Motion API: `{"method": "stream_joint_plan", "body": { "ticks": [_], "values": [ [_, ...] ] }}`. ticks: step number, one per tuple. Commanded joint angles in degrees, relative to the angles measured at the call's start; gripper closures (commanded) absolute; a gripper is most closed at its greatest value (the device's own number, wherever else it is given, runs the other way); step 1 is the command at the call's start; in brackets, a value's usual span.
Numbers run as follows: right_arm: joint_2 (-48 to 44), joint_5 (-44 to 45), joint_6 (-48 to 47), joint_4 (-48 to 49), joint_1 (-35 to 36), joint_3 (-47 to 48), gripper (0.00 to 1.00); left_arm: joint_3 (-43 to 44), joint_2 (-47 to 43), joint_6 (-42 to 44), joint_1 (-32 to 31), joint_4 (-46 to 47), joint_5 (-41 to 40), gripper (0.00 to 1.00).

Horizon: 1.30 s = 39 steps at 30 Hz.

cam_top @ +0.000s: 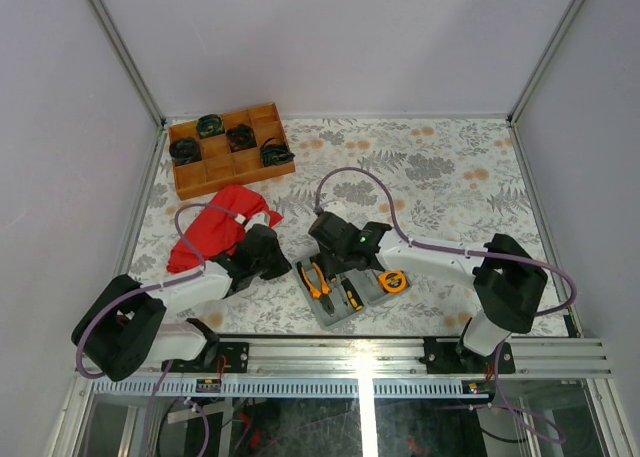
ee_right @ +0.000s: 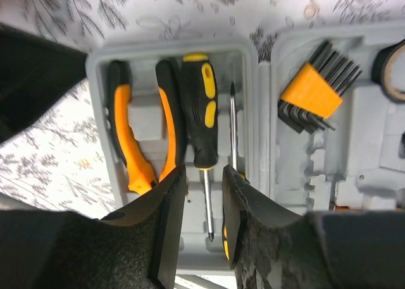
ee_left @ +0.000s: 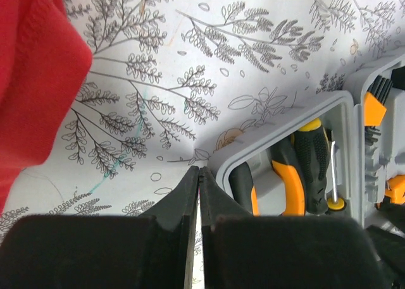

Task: Sort the tools into containers
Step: Place the pliers in the storage box.

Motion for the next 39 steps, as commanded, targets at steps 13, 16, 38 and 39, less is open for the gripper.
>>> {"method": "stream_joint_plan", "body": {
  "ticks": [13, 16, 38, 39],
  "values": [
    [-7.4, -6.9, 0.6, 15.1, 4.2, -15.0, 0.59, 10.1, 5.6, 5.3, 3.2, -1.5, -1.8, 0.9],
    [-6.0, -7.3, 0.3, 15.6, 5.3, -14.2, 0.61, 11.2, 9.1, 6.5, 3.2, 0.3, 0.3, 0.9],
    [5.7, -1.5, -2.0, 10.6, 7.8, -7.0, 0.62, 4.3, 12.6, 7.5, 2.5, 7.4, 10.2, 0.93],
    [6.4, -1.3, -2.2, 10.4, 8.0, -6.5, 0.62, 4.1, 12.7, 7.4, 2.2, 7.6, 10.3, 0.93]
  ]
}}
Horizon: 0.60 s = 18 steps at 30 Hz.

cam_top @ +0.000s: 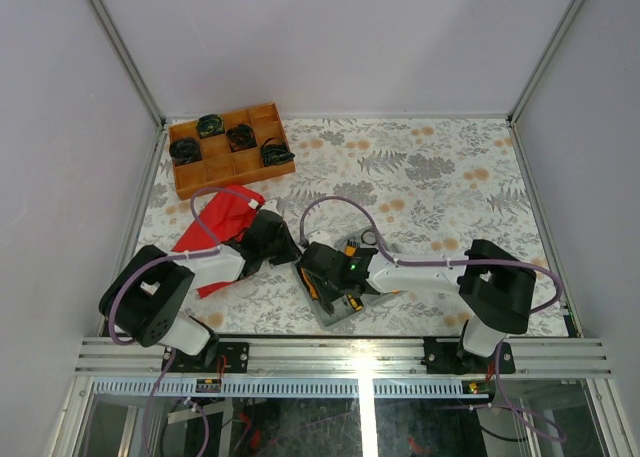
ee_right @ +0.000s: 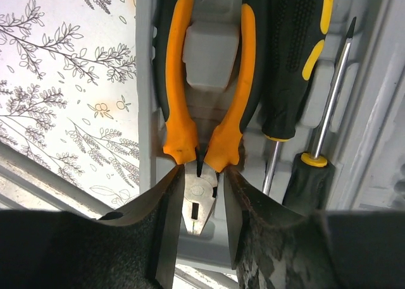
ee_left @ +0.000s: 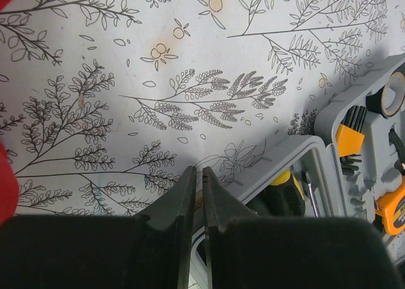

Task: Sort the tools into containers
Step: Place the pliers in the storage box.

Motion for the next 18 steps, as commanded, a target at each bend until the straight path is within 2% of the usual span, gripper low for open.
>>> {"method": "stream_joint_plan", "body": {
  "ticks": [1, 18],
  "values": [
    [5.6, 3.8, -1.9, 1.2, 1.0, 2.8, 0.62, -2.6, 0.3, 0.7, -1.4, -0.4, 4.3, 0.93],
    [7.6, 11.9, -1.4, 11.9, 1.8, 2.2, 0.59, -4.3, 4.4, -1.3, -6.9, 4.3, 5.8, 0.94]
  ]
}}
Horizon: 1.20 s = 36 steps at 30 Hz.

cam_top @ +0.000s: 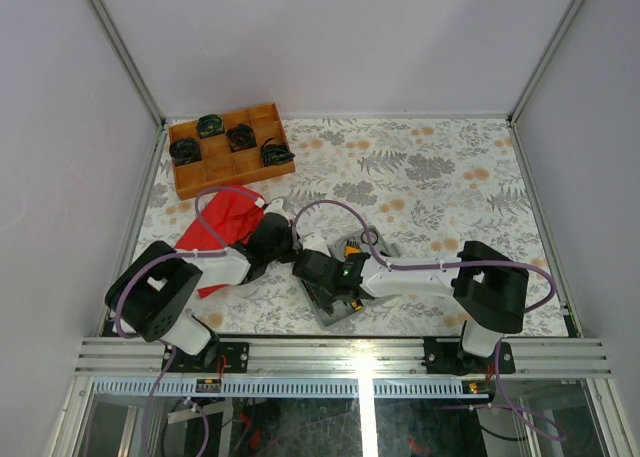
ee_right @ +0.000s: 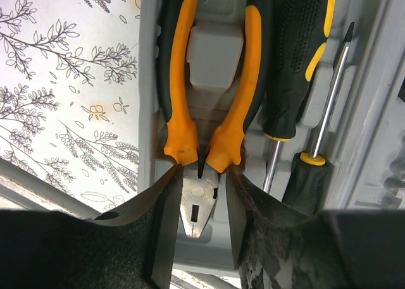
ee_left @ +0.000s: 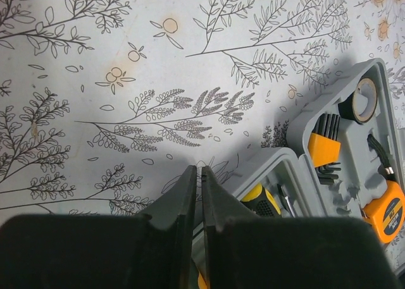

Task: Sort the tools into containers
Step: Place the pliers in the storage box.

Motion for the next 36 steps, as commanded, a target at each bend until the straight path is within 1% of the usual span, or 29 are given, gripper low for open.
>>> {"method": "stream_joint_plan", "body": {
  "ticks": [1, 10, 15, 18, 25, 30, 36],
  "values": [
    [5.3, 6.5, -0.3, 14.4, -1.0, -0.5, 0.59, -3.4, 2.3, -0.9, -3.8, -4.1, 8.4, 0.94],
    [7.4, 9.0, 0.1, 11.9, -1.8, 3.9, 0.59, -5.2, 3.5, -1.8, -4.7, -2.0, 9.3, 0.95],
    [7.8, 8.6, -0.3, 10.0, -2.1, 4.5, 0.58, -5.1, 3.4, -1.9, -5.2, -2.2, 9.0, 0.96],
    [6.1, 7.0, -0.9, 9.8, -2.1, 2.7, 0.57, -4.9, 1.7, -2.1, -5.1, -3.5, 8.2, 0.96],
    [-2.5, 3.7, -2.4, 9.8, -2.1, -2.7, 0.54, -0.6, -2.9, -1.3, -4.2, -8.9, 5.9, 0.94],
    [-6.6, 4.7, -3.1, 8.5, -2.2, -3.1, 0.56, 3.2, -4.0, 0.1, -1.6, -12.0, 4.9, 0.91],
    [-5.1, 3.3, -3.3, 7.5, -2.9, 1.0, 0.59, 4.9, -9.1, 0.5, 1.5, -15.7, 2.0, 0.89]
  ]
}}
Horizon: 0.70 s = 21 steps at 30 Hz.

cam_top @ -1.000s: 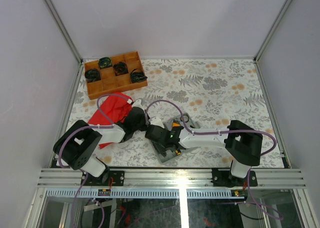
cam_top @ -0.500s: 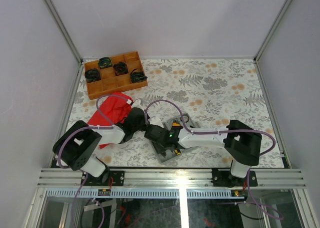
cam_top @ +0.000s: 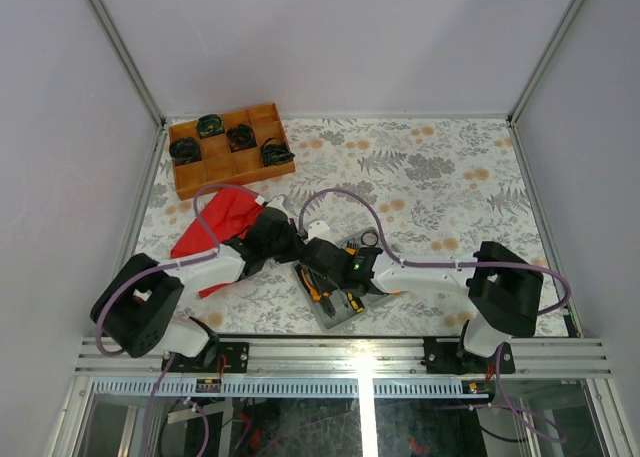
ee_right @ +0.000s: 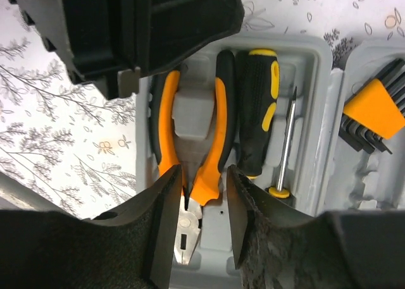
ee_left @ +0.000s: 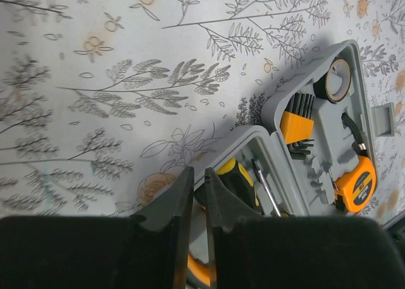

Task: Sort the tools into containers
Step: Place the pliers in the storage box.

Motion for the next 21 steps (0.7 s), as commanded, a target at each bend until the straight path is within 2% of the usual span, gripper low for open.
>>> {"method": "stream_joint_plan", "body": {
  "ticks": [1, 10, 14, 21],
  "values": [
    [-0.4, 0.6, -0.8, 2.6, -1.0, 3.8, 0.6, 1.1, -5.8, 1.1, 2.2, -6.4, -1.3, 0.88],
    [4.0, -11.3, -1.5, 6.9, -5.1, 5.9, 0.64, -4.2, -18.4, -0.7, 3.9, -13.3, -8.1, 0.84],
    [6.4, -14.6, -2.1, 6.8, -5.5, 7.5, 0.64, -7.1, -21.1, -1.6, 3.9, -14.2, -7.7, 0.84],
    [9.0, -15.1, -2.2, 4.7, -5.8, 9.4, 0.67, -11.7, -22.2, -2.4, 3.9, -12.8, -5.1, 0.86]
  ]
}}
